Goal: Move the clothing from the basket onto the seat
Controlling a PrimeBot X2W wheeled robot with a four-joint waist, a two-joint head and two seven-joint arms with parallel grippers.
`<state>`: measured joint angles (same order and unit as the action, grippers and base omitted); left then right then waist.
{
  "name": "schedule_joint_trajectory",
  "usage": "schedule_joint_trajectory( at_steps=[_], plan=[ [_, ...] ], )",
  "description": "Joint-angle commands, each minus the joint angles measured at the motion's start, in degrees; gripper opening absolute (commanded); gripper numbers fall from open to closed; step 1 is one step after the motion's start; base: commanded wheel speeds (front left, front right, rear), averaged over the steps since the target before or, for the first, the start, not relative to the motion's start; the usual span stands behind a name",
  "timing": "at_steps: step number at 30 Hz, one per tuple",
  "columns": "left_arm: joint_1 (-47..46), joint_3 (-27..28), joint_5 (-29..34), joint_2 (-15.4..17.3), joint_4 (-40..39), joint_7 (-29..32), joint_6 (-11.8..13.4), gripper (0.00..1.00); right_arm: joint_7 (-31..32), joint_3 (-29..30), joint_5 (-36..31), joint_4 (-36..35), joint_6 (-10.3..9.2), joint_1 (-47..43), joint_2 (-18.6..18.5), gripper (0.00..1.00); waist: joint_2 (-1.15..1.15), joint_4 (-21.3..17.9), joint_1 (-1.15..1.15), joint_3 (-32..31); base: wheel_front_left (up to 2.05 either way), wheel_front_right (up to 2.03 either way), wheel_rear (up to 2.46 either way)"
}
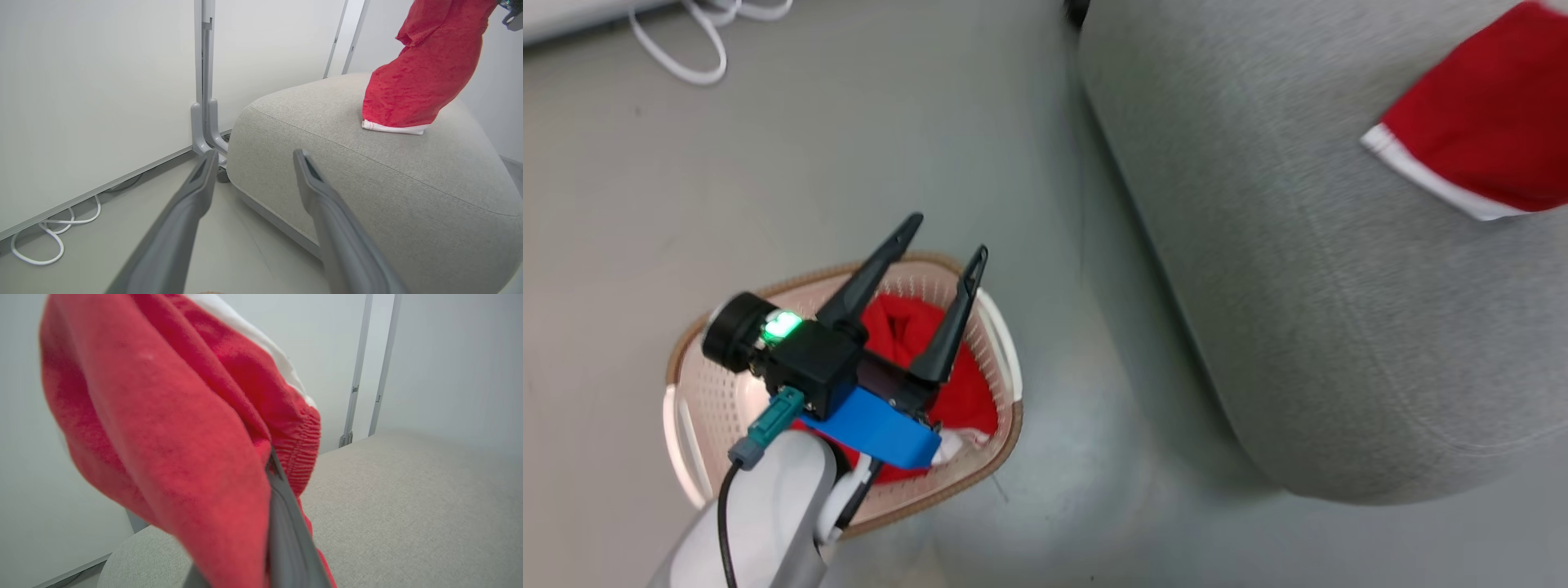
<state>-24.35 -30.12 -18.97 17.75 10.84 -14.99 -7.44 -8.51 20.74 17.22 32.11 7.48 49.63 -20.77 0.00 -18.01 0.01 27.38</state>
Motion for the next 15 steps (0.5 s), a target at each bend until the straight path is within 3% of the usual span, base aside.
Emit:
schedule_joint_trajectory(
  at_steps=[1,9,15],
  plan=[
    [-1.6,0.03,0.58,0.48,-0.76,-0.29,-0.06,1.0,-0.89,1.5,-0.53,0.44,0.02,1.5,-0.7,0.0,0.0,3.52,-0.01,5.74,0.0,0.0,0.0],
    [-4.62,-1.27,2.15,2.59,-4.82,-0.29,-0.06,1.0,-4.61,14.21,-6.51,8.29,0.02,4.5,-1.28,0.0,0.0,6.23,-0.01,12.9,0.0,0.0,0.0],
    [-4.99,-1.15,3.03,2.55,-6.17,-0.29,-0.06,1.0,-5.89,20.95,-12.38,13.98,0.02,2.74,-0.85,0.0,0.0,7.81,-0.01,14.65,0.0,0.0,0.0]
  ],
)
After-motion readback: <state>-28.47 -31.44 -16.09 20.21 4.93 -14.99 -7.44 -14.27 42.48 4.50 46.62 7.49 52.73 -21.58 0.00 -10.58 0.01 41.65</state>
